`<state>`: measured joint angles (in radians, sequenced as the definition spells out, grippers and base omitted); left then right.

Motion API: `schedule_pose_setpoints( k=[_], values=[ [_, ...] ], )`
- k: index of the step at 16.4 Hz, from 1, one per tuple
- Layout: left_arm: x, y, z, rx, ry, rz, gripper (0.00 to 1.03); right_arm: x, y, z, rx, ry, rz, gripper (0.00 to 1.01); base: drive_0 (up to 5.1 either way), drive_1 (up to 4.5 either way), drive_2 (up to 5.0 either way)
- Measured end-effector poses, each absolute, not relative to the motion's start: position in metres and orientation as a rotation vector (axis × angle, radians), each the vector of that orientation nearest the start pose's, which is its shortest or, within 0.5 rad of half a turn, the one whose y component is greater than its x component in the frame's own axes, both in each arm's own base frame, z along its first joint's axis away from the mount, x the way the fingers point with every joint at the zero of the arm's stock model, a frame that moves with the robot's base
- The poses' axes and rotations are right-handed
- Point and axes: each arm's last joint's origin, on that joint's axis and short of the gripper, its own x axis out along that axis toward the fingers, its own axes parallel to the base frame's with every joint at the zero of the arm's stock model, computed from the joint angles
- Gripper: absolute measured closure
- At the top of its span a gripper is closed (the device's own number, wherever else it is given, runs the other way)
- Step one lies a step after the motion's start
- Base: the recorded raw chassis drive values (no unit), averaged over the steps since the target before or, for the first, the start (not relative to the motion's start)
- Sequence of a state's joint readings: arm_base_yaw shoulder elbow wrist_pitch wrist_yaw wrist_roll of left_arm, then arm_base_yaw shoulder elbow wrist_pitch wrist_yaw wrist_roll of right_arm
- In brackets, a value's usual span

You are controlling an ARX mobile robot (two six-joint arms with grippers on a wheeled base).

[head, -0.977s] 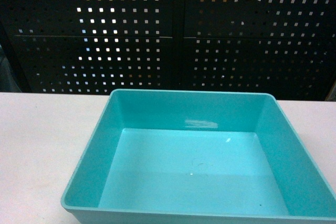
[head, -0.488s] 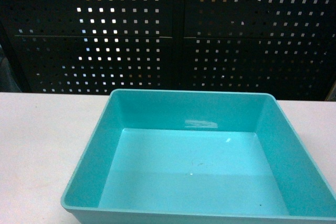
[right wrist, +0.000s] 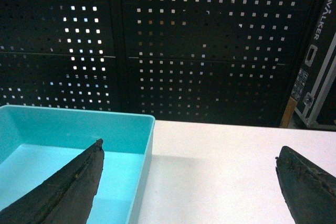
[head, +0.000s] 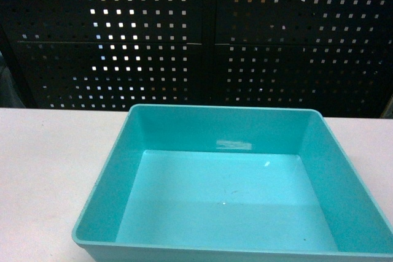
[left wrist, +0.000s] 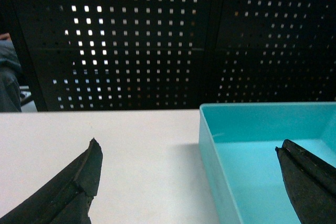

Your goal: Stack blue boxes stably on right

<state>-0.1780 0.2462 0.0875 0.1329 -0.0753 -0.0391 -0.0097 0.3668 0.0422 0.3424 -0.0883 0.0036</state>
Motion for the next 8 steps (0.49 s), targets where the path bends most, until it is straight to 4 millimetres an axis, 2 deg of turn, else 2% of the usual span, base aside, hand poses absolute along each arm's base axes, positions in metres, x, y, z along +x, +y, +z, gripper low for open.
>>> schedule_pose_setpoints(
  k=[2,6,8],
  values=[
    [0.135,-0.016,0.216,-0.022,0.012,-0.125,0.05,0.142,0.003,0.194,-0.018,-0.009,0.104,0.03,0.0,0.00,0.0],
    [0.190,-0.016,0.233,-0.009,0.198,-0.072,0.05,0.195,0.013,0.207,-0.041,0.166,0.166,0.03,0.0,0.00,0.0],
    [0.208,-0.031,0.264,0.019,0.170,-0.119,0.05,0.223,0.019,0.218,-0.055,0.201,0.167,0.03,0.0,0.00,0.0]
  ],
)
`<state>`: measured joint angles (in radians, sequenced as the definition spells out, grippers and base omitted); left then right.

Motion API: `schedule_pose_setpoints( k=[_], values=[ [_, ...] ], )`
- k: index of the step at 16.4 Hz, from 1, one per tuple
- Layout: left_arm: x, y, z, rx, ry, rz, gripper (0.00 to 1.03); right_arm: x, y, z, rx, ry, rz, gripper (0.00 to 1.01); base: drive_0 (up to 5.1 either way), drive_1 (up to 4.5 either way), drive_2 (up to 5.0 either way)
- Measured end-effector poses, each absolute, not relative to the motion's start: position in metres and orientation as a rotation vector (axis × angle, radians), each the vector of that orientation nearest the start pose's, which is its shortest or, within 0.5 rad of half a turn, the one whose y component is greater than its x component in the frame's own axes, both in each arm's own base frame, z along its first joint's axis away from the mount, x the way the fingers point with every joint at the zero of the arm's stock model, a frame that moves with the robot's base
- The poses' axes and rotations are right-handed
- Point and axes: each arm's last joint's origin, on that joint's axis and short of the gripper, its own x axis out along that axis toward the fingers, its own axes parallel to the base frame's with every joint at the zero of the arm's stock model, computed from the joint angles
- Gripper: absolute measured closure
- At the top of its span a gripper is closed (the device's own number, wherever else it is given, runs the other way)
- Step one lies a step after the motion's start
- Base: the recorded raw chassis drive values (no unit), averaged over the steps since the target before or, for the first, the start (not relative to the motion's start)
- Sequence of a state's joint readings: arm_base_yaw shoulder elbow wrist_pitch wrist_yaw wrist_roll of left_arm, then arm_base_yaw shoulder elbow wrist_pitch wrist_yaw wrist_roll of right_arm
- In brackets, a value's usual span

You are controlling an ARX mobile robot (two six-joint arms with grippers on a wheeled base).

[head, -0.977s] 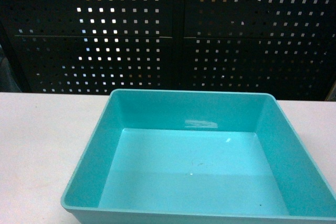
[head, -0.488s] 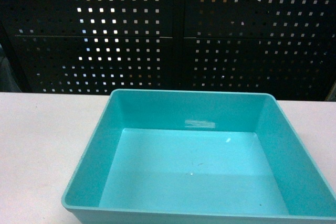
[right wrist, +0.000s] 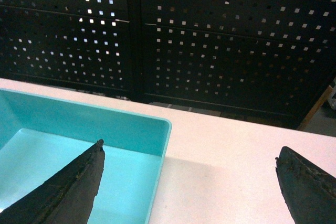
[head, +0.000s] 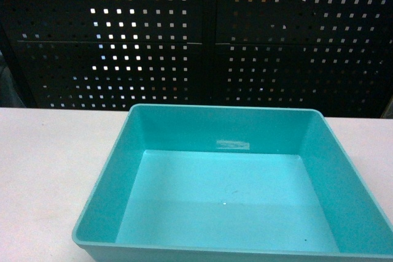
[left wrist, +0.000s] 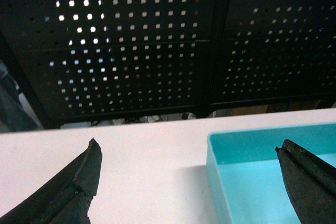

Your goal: Stack blue boxes stably on right

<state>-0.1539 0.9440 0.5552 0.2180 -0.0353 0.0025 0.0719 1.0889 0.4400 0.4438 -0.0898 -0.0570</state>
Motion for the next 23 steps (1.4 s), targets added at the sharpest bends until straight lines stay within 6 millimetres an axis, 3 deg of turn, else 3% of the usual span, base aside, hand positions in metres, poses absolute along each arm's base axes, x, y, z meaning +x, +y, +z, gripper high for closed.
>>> schedule_pose_setpoints(
  k=[1,2,4,6,9,14,19,23],
  values=[
    [0.219,-0.040,0.272,0.032,0.185,-0.145,0.05,0.234,0.021,0.219,-0.057,0.217,0.173,0.03,0.0,0.00,0.0],
    [0.230,-0.045,0.265,0.041,0.258,-0.151,0.05,0.241,0.024,0.217,-0.066,0.239,0.181,0.03,0.0,0.00,0.0],
    [0.247,-0.048,0.231,0.044,0.459,-0.116,0.05,0.250,0.031,0.206,-0.085,0.308,0.206,0.03,0.0,0.00,0.0],
    [0.255,-0.049,0.215,0.046,0.530,-0.073,0.05,0.258,0.042,0.193,-0.094,0.368,0.232,0.03,0.0,0.00,0.0],
    [0.263,-0.058,0.207,0.027,0.579,-0.073,0.05,0.263,0.052,0.176,-0.106,0.440,0.263,0.03,0.0,0.00,0.0],
    [0.279,-0.084,0.192,0.018,0.660,-0.095,0.05,0.286,0.050,0.149,-0.076,0.558,0.244,0.03,0.0,0.00,0.0],
    [0.302,-0.106,0.198,0.043,0.625,-0.070,0.05,0.307,0.047,0.125,-0.009,0.640,0.231,0.03,0.0,0.00,0.0],
    [0.307,-0.112,0.177,0.044,0.702,-0.023,0.05,0.312,0.040,0.107,0.004,0.678,0.224,0.03,0.0,0.00,0.0]
  ],
)
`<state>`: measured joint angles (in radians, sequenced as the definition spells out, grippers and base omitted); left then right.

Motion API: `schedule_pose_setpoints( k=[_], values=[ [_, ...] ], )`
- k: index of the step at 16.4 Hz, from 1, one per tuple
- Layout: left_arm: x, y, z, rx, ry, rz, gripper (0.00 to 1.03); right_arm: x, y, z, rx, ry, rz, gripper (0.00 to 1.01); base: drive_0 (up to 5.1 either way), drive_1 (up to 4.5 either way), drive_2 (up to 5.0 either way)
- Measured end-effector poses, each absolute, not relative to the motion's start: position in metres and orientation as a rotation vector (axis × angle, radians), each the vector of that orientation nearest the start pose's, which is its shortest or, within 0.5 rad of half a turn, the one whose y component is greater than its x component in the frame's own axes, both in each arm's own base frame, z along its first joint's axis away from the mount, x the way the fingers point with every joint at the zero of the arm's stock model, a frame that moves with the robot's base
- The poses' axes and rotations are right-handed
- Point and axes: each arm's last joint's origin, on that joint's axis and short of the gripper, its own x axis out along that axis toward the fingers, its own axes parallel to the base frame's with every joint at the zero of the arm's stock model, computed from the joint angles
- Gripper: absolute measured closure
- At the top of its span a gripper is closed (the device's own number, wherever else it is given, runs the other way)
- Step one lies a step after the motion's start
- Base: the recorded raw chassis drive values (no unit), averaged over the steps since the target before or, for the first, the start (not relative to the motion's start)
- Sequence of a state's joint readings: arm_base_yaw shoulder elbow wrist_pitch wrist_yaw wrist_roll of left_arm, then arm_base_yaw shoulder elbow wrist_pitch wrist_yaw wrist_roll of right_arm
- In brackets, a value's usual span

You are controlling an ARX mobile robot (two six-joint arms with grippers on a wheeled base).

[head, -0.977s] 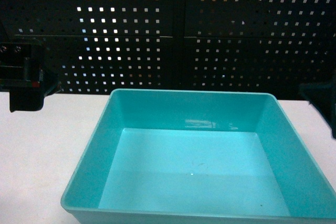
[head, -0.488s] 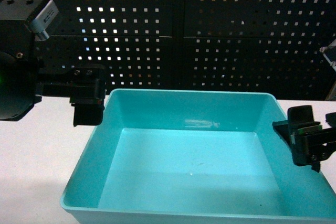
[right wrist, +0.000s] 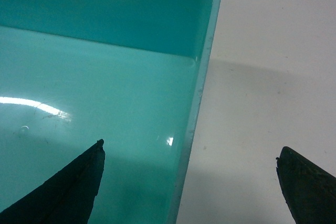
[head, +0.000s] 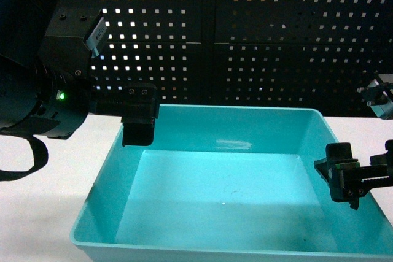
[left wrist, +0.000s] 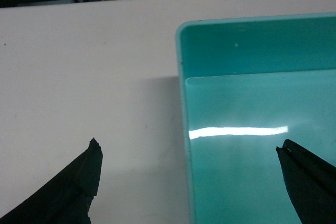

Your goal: Stack blue boxes stably on right

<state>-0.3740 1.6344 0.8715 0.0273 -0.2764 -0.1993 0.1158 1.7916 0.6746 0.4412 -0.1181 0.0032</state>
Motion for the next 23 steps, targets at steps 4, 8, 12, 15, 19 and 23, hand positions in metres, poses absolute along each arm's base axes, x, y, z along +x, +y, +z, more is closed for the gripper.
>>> schedule_pose_setpoints(
  k=[4,8,12,15,19,23],
  values=[
    [0.307,-0.107,0.162,-0.011,0.741,0.042,0.05,0.308,0.038,0.099,0.011,0.687,0.230,0.03,0.0,0.00,0.0],
    [0.296,-0.103,0.136,-0.065,0.841,0.035,0.05,0.297,0.041,0.087,0.005,0.722,0.241,0.03,0.0,0.00,0.0],
    [0.289,-0.094,0.122,-0.088,0.853,0.060,0.05,0.300,0.048,0.082,-0.004,0.711,0.260,0.03,0.0,0.00,0.0],
    [0.289,-0.094,0.117,-0.100,0.870,0.036,0.05,0.302,0.048,0.081,-0.007,0.695,0.262,0.03,0.0,0.00,0.0],
    [0.288,-0.097,0.113,-0.097,0.882,0.032,0.05,0.299,0.047,0.079,-0.006,0.686,0.262,0.31,0.0,0.00,0.0],
    [0.288,-0.097,0.114,-0.098,0.885,0.030,0.05,0.297,0.047,0.078,-0.006,0.683,0.262,0.74,0.0,0.00,0.0]
  ],
)
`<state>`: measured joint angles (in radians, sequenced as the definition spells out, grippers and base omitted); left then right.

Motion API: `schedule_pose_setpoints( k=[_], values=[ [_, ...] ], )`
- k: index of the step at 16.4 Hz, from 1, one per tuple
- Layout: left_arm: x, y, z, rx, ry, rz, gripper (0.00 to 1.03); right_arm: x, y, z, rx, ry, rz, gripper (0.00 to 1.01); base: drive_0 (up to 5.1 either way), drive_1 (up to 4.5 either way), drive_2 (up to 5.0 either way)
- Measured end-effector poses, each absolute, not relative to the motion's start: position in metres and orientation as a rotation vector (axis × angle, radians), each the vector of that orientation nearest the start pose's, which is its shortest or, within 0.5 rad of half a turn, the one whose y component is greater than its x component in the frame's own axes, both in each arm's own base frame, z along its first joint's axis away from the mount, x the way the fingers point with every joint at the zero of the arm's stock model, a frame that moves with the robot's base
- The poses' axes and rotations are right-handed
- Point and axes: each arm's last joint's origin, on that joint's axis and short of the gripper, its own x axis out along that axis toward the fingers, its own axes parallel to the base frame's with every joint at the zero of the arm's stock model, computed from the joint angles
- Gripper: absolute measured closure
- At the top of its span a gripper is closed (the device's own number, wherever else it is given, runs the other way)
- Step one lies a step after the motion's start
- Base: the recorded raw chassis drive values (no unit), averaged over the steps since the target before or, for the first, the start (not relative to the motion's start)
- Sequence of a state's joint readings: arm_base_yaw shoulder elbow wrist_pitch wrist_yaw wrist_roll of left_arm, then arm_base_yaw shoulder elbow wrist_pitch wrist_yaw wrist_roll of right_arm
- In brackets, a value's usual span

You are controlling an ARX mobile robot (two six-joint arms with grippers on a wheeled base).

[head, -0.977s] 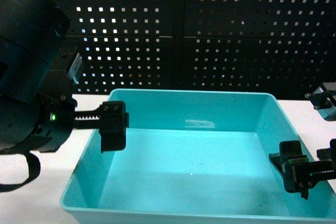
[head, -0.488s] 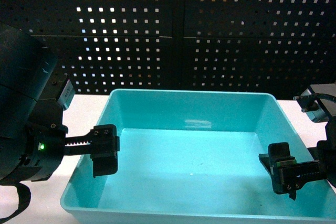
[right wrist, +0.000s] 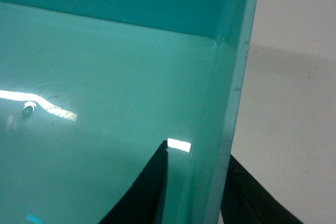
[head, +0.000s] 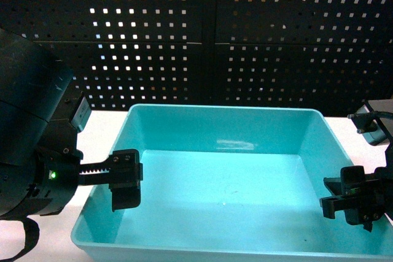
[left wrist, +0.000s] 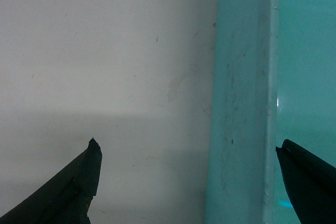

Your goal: Stack blue boxes stably on right

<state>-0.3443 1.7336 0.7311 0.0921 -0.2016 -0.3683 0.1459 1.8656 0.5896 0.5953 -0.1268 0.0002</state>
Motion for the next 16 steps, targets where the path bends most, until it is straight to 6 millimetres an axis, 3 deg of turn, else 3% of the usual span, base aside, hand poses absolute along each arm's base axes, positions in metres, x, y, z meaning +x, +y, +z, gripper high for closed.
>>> schedule_pose_setpoints(
  k=[1,3,12,14,16],
  values=[
    [0.289,-0.097,0.114,-0.099,0.884,0.030,0.05,0.297,0.047,0.078,-0.007,0.683,0.261,0.87,0.0,0.00,0.0],
    [0.290,-0.098,0.115,-0.103,0.880,0.029,0.05,0.296,0.049,0.079,0.015,0.684,0.255,0.99,0.0,0.00,0.0],
    [0.278,-0.104,0.111,-0.243,0.937,0.116,0.06,0.289,0.056,0.080,-0.007,0.696,0.257,0.99,0.0,0.00,0.0],
    [0.274,-0.109,0.109,-0.270,0.954,0.121,0.23,0.287,0.056,0.080,-0.005,0.698,0.254,0.99,0.0,0.00,0.0],
    [0.272,-0.109,0.107,-0.287,0.962,0.124,0.34,0.285,0.056,0.080,-0.004,0.695,0.253,0.99,0.0,0.00,0.0]
  ],
)
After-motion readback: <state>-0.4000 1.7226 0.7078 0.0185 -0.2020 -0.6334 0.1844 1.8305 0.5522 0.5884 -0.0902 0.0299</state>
